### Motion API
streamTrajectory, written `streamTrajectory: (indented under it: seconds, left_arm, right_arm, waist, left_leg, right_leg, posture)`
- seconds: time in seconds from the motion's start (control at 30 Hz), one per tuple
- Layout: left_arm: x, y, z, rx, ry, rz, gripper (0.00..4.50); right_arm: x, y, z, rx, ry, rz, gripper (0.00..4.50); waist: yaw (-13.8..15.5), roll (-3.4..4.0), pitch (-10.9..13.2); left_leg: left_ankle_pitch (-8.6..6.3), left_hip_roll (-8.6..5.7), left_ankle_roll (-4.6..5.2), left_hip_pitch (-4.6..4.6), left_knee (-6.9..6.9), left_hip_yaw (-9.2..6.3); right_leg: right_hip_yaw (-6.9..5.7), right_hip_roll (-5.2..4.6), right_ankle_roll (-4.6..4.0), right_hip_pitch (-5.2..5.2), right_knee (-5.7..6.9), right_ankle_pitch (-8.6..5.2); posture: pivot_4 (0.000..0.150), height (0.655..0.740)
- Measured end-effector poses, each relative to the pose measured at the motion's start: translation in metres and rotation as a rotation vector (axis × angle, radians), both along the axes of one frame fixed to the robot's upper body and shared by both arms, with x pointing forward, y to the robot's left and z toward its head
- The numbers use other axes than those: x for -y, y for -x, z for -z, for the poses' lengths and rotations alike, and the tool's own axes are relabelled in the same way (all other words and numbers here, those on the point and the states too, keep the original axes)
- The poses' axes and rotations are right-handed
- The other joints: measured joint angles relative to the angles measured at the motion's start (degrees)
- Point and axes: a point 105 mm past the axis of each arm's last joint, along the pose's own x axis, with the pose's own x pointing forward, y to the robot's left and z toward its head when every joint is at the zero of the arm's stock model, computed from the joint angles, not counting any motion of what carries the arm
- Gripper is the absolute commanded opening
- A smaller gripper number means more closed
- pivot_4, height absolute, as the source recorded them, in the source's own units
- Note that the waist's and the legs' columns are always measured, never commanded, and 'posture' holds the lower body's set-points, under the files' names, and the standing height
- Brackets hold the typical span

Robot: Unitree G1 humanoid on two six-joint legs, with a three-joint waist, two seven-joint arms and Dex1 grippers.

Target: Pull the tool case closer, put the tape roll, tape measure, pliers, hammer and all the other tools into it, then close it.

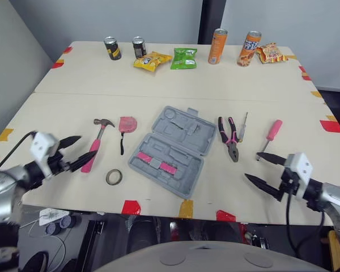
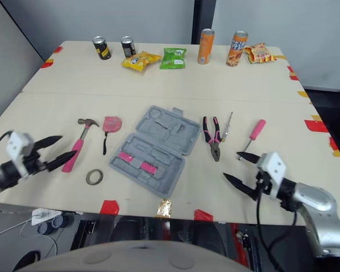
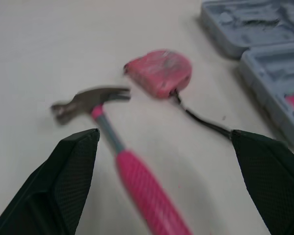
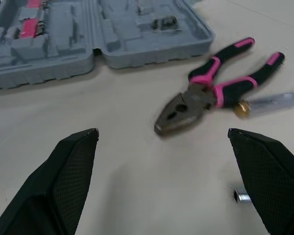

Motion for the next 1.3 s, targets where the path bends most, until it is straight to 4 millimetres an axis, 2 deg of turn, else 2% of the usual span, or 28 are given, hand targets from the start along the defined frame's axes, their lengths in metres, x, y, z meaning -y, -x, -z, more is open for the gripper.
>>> streamTrajectory:
  seconds: [0.03,0.07,0.13,0.2,0.27,0.4,0.43,0.47,0.5,0.7,1.07,1.3]
  left_arm:
    - [0.010,-0.006,-0.002,-0.011,0.001,0.032,4.50]
    - [0.020,-0.013,-0.002,-0.032,0.010,0.064,4.11]
    - [0.036,-0.022,-0.003,-0.052,0.014,0.125,3.72]
    - [0.054,-0.034,-0.010,-0.047,0.006,0.191,2.98]
    - [0.062,-0.044,-0.014,-0.043,-0.008,0.222,2.31]
    - [0.078,-0.059,-0.007,-0.078,-0.037,0.277,0.82]
    - [0.081,-0.061,-0.005,-0.086,-0.044,0.293,0.50]
    - [0.085,-0.063,-0.002,-0.096,-0.050,0.309,0.15]
    - [0.090,-0.066,0.002,-0.110,-0.065,0.331,0.05]
    - [0.095,-0.078,0.018,-0.147,-0.118,0.348,0.05]
    - [0.108,-0.087,0.029,-0.153,-0.146,0.386,0.05]
    - [0.117,-0.092,0.030,-0.150,-0.175,0.410,0.05]
  right_arm:
    - [-0.003,-0.002,0.001,-0.009,-0.008,0.007,3.95]
    - [-0.010,-0.006,0.000,-0.008,-0.026,0.006,3.58]
    - [-0.024,-0.009,-0.002,-0.001,-0.040,-0.026,2.98]
    - [-0.039,-0.009,-0.001,-0.006,-0.028,-0.070,2.25]
    - [-0.046,-0.009,0.002,-0.019,-0.009,-0.083,1.65]
    - [-0.060,-0.015,0.006,-0.030,0.020,-0.102,0.18]
    - [-0.064,-0.016,0.007,-0.033,0.029,-0.110,0.00]
    - [-0.066,-0.017,0.008,-0.037,0.043,-0.114,0.00]
    - [-0.070,-0.018,0.011,-0.042,0.061,-0.123,0.00]
    - [-0.080,-0.022,0.018,-0.061,0.087,-0.112,0.00]
    - [-0.085,-0.024,0.023,-0.065,0.107,-0.093,0.00]
    - [-0.091,-0.026,0.024,-0.063,0.103,-0.087,0.00]
  waist:
    - [0.01,0.00,0.00]
    - [-0.01,0.00,0.00]
    - [-0.06,0.02,0.01]
    - [-0.01,0.01,0.01]
    - [-0.01,0.01,0.00]
    - [0.09,0.01,0.00]
    - [0.14,0.01,0.00]
    - [0.26,0.01,0.00]
    - [0.36,0.01,0.00]
    - [0.58,0.00,0.01]
    - [1.14,-0.02,0.02]
    - [1.23,-0.03,0.02]
  left_leg:
    - [0.00,-0.04,0.00,-0.01,-0.03,0.00]
    - [0.02,-0.05,-0.01,0.00,-0.04,-0.01]
    - [0.09,-0.05,-0.10,0.00,-0.05,0.01]
    - [0.26,-0.06,-0.38,0.01,-0.05,0.01]
    - [0.27,-0.10,-0.40,0.00,-0.05,0.03]
    - [0.35,-0.14,-0.54,-0.03,-0.06,0.10]
    - [0.37,-0.14,-0.60,-0.04,-0.07,0.11]
    - [0.39,-0.14,-0.63,-0.04,-0.07,0.11]
    - [0.41,-0.15,-0.69,-0.05,-0.08,0.11]
    - [0.45,-0.17,-1.18,-0.09,-0.09,0.05]
    - [0.41,-0.17,-1.59,-0.12,-0.07,0.06]
    - [0.41,-0.17,-1.66,-0.13,-0.07,0.06]
  right_leg:
    - [-0.01,0.02,0.00,0.00,0.00,0.00]
    - [-0.02,0.04,0.01,-0.05,0.06,0.00]
    - [-0.02,0.07,0.01,-0.12,0.15,0.00]
    - [-0.03,0.10,0.01,-0.12,0.18,0.00]
    - [-0.01,0.10,0.01,-0.11,0.18,0.00]
    - [0.01,0.11,0.09,-0.12,0.17,0.05]
    - [0.01,0.10,0.10,-0.11,0.17,0.06]
    - [0.01,0.10,0.11,-0.09,0.18,0.06]
    - [0.01,0.10,0.12,-0.09,0.17,0.06]
    - [0.00,0.11,0.27,-0.06,0.16,0.15]
    - [0.04,0.10,0.45,0.06,0.05,0.25]
    - [0.04,0.11,0.52,0.11,0.03,0.29]
  posture:
    - [0.150,0.7400]
    - [0.150,0.7400]
    - [0.150,0.7400]
    - [0.150,0.7400]
    - [0.150,0.7400]
    - [0.150,0.7400]
    - [0.150,0.7400]
    - [0.150,0.7400]
    - [0.150,0.7400]
    - [0.150,0.7400]
    - [0.150,0.7400]
    - [0.150,0.7400]
